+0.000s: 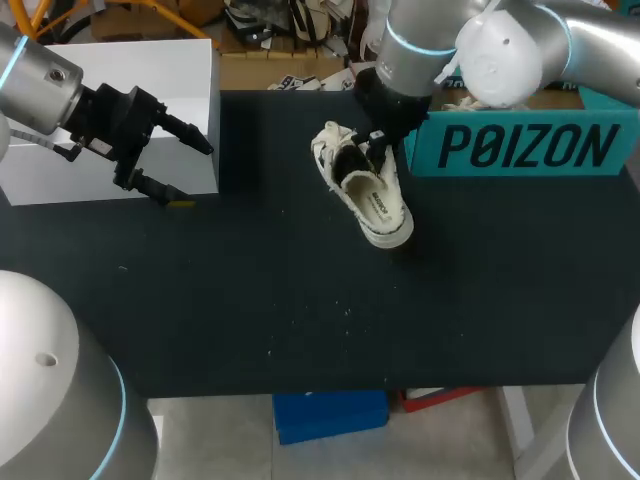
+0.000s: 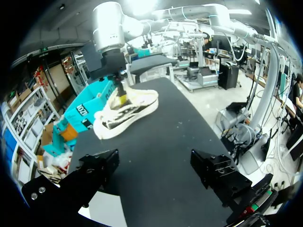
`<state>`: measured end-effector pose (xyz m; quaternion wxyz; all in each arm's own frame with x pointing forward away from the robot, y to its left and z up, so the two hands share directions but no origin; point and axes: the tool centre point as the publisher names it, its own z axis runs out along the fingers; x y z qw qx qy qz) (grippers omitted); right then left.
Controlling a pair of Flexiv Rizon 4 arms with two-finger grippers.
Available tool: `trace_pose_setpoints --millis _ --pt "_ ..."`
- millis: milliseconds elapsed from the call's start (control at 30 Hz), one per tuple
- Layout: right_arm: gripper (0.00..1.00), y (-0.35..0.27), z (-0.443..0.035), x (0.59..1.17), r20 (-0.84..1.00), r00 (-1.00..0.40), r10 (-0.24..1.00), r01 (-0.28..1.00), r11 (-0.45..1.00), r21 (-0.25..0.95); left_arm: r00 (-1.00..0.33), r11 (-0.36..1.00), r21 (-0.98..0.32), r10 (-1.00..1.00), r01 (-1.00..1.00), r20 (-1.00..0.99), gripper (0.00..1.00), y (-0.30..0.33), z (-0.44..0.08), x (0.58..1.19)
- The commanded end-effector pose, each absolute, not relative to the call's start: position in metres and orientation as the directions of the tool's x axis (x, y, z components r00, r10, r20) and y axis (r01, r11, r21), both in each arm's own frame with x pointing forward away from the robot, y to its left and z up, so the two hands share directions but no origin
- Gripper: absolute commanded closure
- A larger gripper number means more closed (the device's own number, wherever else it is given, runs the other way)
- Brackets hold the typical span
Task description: Take the shoe out of the shoebox, open the shoe tongue, remove and reinsert the insole, then place the shoe into the shoebox
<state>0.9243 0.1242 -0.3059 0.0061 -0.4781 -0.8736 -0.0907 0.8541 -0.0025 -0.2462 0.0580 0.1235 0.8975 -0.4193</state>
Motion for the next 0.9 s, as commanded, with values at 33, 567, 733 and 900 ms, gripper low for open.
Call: trace_pose_setpoints --millis 33,567,733,900 --pt "1.0 0.099 -0.236 0.93 0.1 -0.825 0.556 0.564 0.816 0.123 -0.962 0.618 -0.737 0.171 0.272 -0.212 0.0 -0.003 -0.247 0.853" --pt "1.0 0.074 -0.174 0.948 0.101 -0.992 -0.074 -0.081 0.995 -0.066 -0.962 0.618 -0.737 0.171 0.272 -0.212 0.0 -0.003 -0.247 0.853" --pt "1.0 0.074 -0.174 0.948 0.101 -0.992 -0.074 -0.081 0.995 -0.066 -0.962 0.618 -0.737 0.171 0.272 -0.212 0.0 -0.003 -0.247 0.853" --pt "1.0 0.074 -0.174 0.948 0.101 -0.992 -0.074 -0.081 0.995 -0.066 -0.962 0.618 -0.737 0.171 0.272 -0.212 0.0 -0.003 -0.247 0.853"
